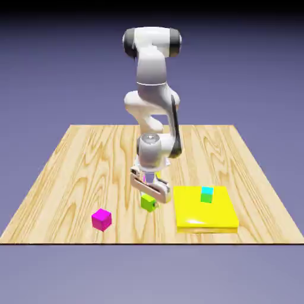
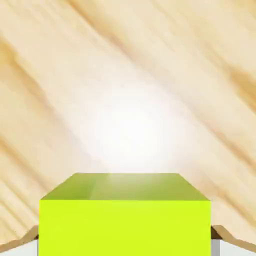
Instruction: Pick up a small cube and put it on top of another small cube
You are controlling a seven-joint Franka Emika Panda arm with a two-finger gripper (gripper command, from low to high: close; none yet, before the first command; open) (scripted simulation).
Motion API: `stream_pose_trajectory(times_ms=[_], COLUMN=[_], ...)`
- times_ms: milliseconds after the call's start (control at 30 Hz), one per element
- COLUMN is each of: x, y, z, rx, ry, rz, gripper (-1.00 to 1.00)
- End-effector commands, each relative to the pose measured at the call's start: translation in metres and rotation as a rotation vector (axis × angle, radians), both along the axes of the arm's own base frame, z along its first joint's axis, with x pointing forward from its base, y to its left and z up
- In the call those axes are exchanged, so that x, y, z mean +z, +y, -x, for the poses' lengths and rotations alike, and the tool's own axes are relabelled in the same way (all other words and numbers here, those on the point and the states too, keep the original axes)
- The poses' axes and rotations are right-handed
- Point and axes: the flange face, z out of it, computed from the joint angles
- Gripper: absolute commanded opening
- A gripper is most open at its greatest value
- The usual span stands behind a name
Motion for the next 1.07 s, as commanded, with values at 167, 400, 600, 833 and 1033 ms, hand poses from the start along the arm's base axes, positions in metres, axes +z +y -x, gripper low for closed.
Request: stream_pose_trajectory(times_ms=[167, 400, 600, 833, 1033], x=[0.044, 0.064, 0.088, 0.057, 0.058], y=[0.000, -0.063, -0.141, -0.181, -0.181], z=[0.003, -0.055, -0.096, -0.110, -0.110], rx=[0.000, -0.080, -0.161, -0.197, -0.197], ry=[0.001, 0.002, 0.002, 0.001, 0.001], rz=[0.000, 0.008, 0.005, 0.000, 0.000], gripper=[-1.00, -1.00, -1.00, -1.00, 1.00])
